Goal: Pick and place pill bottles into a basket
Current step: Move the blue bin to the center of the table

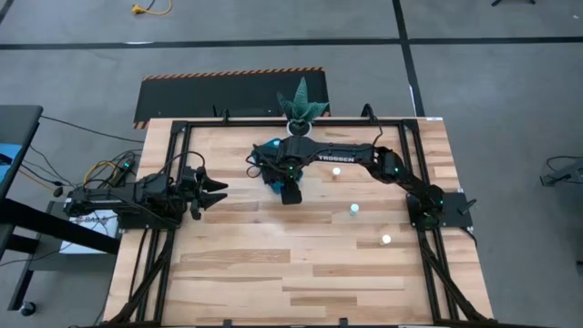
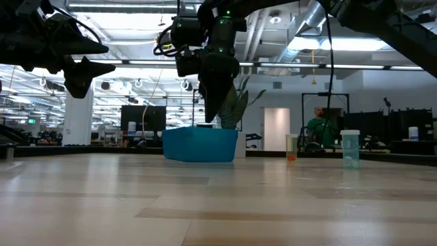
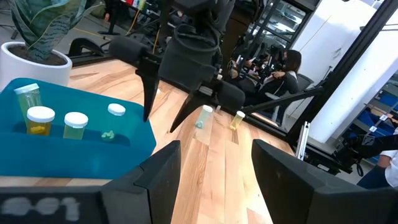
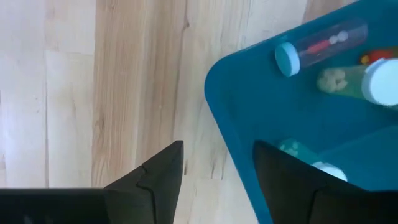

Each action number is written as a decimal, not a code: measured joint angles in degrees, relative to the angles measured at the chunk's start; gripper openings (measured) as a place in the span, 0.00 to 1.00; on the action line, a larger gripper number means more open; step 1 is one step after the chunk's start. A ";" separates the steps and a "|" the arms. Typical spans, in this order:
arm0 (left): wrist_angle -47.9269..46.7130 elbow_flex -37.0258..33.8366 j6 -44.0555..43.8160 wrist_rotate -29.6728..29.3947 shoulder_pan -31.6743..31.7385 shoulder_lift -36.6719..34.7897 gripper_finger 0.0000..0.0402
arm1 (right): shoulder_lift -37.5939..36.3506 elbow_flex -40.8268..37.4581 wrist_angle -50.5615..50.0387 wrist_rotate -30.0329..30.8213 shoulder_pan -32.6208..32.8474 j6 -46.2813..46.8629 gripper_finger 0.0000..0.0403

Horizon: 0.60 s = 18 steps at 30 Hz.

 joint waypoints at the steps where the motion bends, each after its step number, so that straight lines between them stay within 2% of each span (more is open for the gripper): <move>1: 0.00 0.00 0.00 0.00 0.00 -0.01 0.46 | 0.00 0.02 0.07 -0.02 0.00 -0.54 0.46; 12: 0.00 0.00 0.00 0.07 0.02 0.01 0.46 | 3.07 0.15 1.02 0.00 0.00 -1.14 0.44; 18: 0.00 0.00 0.00 0.07 0.00 0.01 0.46 | 3.32 0.06 0.74 0.02 -0.07 -1.12 0.36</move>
